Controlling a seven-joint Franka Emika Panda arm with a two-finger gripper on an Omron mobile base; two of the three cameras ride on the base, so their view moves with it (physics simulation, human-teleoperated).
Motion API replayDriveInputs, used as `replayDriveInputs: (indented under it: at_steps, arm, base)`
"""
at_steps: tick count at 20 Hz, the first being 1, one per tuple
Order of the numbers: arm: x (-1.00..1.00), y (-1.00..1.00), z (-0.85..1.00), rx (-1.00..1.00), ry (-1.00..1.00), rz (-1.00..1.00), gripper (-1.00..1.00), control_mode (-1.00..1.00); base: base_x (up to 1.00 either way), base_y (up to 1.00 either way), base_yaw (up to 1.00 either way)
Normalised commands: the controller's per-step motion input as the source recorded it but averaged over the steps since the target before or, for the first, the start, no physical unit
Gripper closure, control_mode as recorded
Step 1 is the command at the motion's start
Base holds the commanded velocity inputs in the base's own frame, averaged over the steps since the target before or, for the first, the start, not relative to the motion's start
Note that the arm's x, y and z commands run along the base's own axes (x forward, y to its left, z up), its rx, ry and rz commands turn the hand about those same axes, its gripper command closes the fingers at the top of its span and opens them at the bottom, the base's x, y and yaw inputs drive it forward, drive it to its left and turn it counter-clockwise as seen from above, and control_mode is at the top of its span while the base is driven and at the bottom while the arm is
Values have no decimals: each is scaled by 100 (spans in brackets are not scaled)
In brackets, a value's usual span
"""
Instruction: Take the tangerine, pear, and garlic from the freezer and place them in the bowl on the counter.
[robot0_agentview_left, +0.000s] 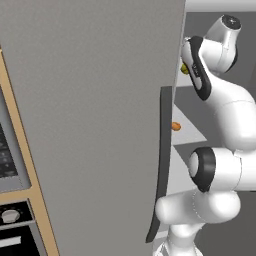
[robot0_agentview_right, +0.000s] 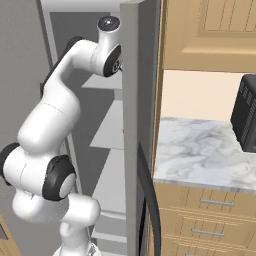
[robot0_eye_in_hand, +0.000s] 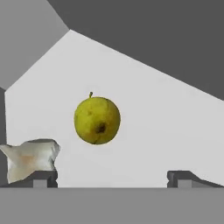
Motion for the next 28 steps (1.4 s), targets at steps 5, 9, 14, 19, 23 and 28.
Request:
replayDriveInputs:
  at_steps: [5,9,14,19,23,28]
  arm:
    - [34,-1,-2,0,1,4,-100,-100]
    - [35,-4,-18,0,7,3,-100,-100]
    - [35,-18,-18,0,8,1,-100,-100]
    - [43,-2,-7,0,4,1,-100,-100]
    - [25,0,-18,0,9,1,100,-100]
    - [14,0,-35,0,16,1,100,-100]
  base:
    - [0,0,0]
    - [0,0,0]
    - [0,0,0]
    - [0,0,0]
    - [0,0,0]
    - [0,0,0]
